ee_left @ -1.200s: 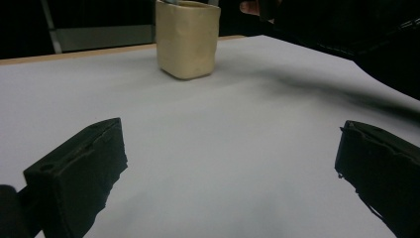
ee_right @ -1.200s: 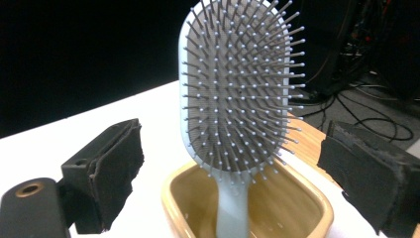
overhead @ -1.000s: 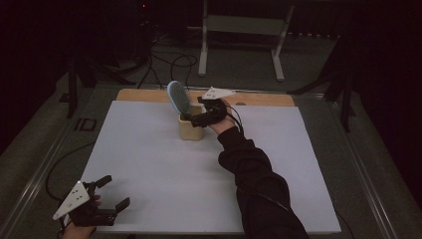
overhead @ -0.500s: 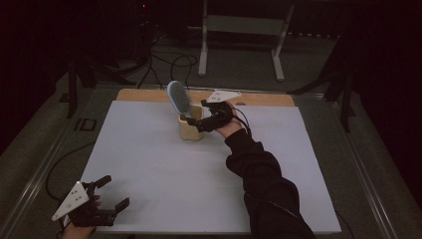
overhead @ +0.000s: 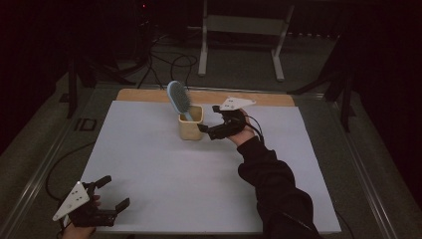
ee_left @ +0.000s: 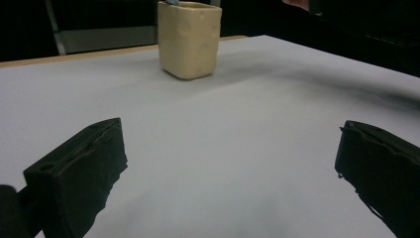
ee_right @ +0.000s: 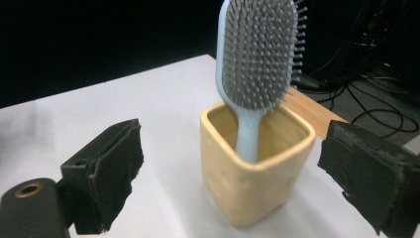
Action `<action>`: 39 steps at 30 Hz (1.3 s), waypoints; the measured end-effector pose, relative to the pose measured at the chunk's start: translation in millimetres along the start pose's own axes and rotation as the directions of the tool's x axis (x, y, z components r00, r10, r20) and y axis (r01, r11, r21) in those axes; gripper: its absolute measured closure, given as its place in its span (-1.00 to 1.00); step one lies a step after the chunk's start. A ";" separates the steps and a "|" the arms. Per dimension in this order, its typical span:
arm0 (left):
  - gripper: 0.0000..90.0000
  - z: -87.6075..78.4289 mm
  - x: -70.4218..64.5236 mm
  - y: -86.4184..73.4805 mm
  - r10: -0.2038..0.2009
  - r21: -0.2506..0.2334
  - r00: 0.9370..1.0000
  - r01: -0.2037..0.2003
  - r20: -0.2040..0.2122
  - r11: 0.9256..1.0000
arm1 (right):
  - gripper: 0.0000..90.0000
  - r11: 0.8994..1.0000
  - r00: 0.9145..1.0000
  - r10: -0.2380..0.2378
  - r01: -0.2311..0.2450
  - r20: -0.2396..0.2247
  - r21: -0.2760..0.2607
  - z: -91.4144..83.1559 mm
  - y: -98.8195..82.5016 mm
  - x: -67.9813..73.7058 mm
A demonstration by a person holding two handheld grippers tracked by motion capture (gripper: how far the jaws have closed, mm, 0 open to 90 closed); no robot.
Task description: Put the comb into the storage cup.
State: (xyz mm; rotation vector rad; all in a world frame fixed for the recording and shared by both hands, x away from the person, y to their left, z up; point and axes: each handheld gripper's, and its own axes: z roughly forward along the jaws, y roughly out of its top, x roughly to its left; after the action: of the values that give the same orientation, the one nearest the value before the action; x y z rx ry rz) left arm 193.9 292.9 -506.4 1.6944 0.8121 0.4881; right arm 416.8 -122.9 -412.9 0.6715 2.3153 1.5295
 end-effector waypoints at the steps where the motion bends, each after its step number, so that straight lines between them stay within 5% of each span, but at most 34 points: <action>1: -1.00 -0.1 0.1 0.1 0.001 0.001 1.000 -0.001 0.000 1.000 | -0.81 1.000 1.000 -0.001 0.001 0.002 0.001 -2.5 -2.1 -0.1; 39: -1.00 0.2 0.4 0.0 -0.002 0.001 1.000 0.002 -0.005 1.000 | -0.81 0.998 0.998 0.040 -0.041 0.039 0.040 -90.7 -100.9 23.4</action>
State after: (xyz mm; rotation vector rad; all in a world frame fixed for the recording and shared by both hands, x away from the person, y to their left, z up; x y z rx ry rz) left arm 194.3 293.1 -506.5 1.6942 0.8174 0.4910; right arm 331.4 -215.0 -469.1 0.7557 2.3243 1.4767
